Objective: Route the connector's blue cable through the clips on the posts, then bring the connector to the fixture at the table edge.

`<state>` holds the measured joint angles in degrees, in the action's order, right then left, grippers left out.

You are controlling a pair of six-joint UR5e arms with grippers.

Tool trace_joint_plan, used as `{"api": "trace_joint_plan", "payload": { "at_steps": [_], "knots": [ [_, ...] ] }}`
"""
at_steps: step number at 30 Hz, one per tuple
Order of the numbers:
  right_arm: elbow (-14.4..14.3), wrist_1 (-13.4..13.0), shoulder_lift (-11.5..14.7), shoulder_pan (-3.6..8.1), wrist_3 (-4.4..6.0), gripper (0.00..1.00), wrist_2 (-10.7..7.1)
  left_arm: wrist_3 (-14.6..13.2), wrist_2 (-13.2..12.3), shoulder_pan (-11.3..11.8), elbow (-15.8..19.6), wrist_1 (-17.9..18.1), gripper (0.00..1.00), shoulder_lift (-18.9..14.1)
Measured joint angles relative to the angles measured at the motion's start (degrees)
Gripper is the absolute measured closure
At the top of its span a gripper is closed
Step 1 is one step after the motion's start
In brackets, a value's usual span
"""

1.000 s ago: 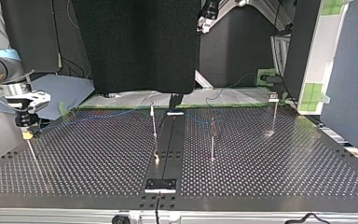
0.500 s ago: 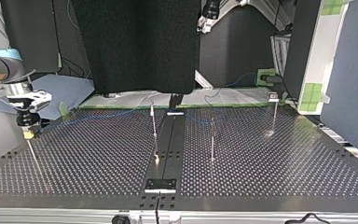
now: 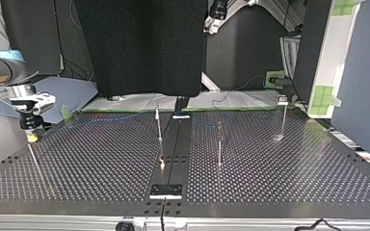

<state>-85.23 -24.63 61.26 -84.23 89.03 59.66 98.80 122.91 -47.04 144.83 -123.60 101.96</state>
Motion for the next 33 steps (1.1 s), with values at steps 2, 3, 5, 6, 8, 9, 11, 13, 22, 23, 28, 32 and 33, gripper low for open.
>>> {"api": "trace_joint_plan", "payload": {
  "at_steps": [2, 3, 5, 6, 8, 9, 11, 13, 22, 23, 28, 32, 33],
  "knots": [
    [-0.01, -0.09, -0.02, 0.00, 0.03, 1.00, -0.03, -0.01, 0.09, 0.00, 0.00, -0.09, 0.01, -0.01],
    [-0.02, -0.17, -0.04, 0.00, 0.06, 1.00, -0.05, -0.01, 0.11, 0.00, 0.00, -0.11, 0.01, -0.02],
    [0.00, -0.40, -0.04, -0.01, 0.14, 1.00, -0.05, -0.01, 0.15, 0.00, 0.00, -0.14, 0.01, -0.02],
    [0.05, -0.55, -0.04, -0.02, 0.20, 1.00, -0.05, 0.00, 0.16, 0.00, -0.01, -0.14, 0.01, -0.02],
    [0.13, -0.63, -0.03, -0.02, 0.25, 1.00, -0.06, 0.02, 0.17, 0.01, 0.00, -0.15, 0.01, -0.03],
    [0.19, -0.68, -0.03, -0.02, 0.27, 1.00, -0.08, 0.02, 0.17, 0.01, -0.01, -0.15, 0.01, -0.04],
    [0.30, -0.73, -0.04, -0.01, 0.31, 1.00, -0.15, 0.02, 0.18, 0.03, 0.00, -0.16, 0.01, -0.05],
    [0.47, -0.72, -0.03, -0.04, 0.33, 1.00, -0.27, 0.03, 0.18, 0.04, 0.00, -0.16, 0.01, -0.05],
    [0.73, -0.73, -0.09, -0.30, 0.25, 1.00, -0.64, 0.00, 0.18, 0.05, 0.00, -0.17, 0.01, -0.03],
    [0.73, -0.73, -0.09, -0.32, 0.28, 1.00, -0.65, -0.01, 0.18, 0.06, 0.00, -0.20, 0.01, -0.03],
    [0.74, -0.73, -0.07, -0.34, 0.55, 1.00, -0.67, -0.01, 0.18, 0.06, 0.00, -0.18, 0.01, -0.01],
    [0.74, -0.61, -0.06, -0.35, 0.59, 0.58, -0.61, -0.01, 0.18, 0.06, 0.02, -0.19, 0.01, -0.02],
    [0.83, 0.04, -0.03, -0.21, 0.42, 0.48, -1.34, -0.02, 0.18, 0.07, 0.04, -0.23, 0.01, -0.01]
  ]
}}
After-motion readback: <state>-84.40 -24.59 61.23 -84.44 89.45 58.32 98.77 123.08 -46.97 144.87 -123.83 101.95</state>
